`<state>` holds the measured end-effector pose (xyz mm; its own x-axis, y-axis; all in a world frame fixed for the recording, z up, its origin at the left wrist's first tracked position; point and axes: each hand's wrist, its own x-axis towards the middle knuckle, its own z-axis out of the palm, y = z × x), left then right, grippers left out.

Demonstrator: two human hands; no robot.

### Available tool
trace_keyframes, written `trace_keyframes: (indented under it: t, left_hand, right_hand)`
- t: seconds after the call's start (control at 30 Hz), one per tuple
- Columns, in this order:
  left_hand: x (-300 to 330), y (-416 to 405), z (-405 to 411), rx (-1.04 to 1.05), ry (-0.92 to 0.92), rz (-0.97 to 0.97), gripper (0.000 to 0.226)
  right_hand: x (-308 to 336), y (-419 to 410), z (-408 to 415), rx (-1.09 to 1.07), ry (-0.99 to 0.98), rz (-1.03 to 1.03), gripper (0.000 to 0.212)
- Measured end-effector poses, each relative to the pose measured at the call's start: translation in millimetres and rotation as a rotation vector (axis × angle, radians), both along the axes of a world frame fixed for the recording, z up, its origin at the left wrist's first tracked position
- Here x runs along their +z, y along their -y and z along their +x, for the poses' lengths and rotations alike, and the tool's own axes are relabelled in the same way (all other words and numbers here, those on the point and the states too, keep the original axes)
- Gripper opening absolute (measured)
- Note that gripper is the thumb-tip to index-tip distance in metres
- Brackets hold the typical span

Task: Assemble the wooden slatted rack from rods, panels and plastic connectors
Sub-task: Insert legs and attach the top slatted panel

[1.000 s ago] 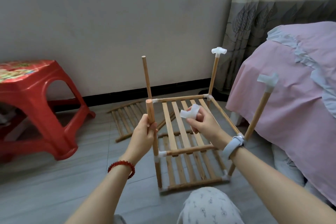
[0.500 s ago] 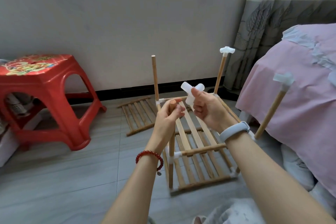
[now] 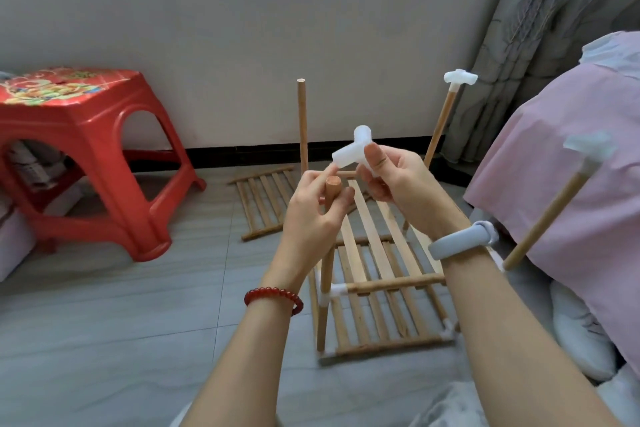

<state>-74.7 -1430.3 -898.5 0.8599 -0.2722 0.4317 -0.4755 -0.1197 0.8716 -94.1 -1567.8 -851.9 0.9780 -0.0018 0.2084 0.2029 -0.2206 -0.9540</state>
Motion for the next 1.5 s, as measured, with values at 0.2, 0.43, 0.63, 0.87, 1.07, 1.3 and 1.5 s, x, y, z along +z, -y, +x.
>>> trace_keyframes:
  t: [0.2,0.43,0.63,0.87,1.07,1.3,1.5]
  left_hand:
    - [3,-9,-1,0.022,0.0,-0.059,0.026]
    - [6,-15,-6,0.002,0.018,-0.022,0.018]
    - [5,-21,-6,-0.058,-0.007,0.009,0.015]
    - [6,-27,-4,-0.131,-0.076,-0.035,0.013]
    - [4,-27,-3,-0.195,-0.17,-0.103,0.027]
    - [18,-17,2,-0.123,-0.338,-0.247,0.061]
    - [23,4,2,0.001,-0.263,-0.214,0.059]
  right_hand:
    - [12,-1,-10,0.063,0.008,-0.048,0.027]
    - [11,-7,-15,-0.013,0.145,-0.021,0.031]
    - [8,-16,-10,-0.055,0.181,0.121,0.027]
    - [6,-23,-6,-0.049,0.239,-0.052,0.032]
    - [0,-22,-2,-0.029,0.21,-0.088,0.032]
    - [-4,-23,-2,-0.013,0.17,-0.007,0.006]
    - [-8,-18,-1,-0.026,0.221,0.044,0.019]
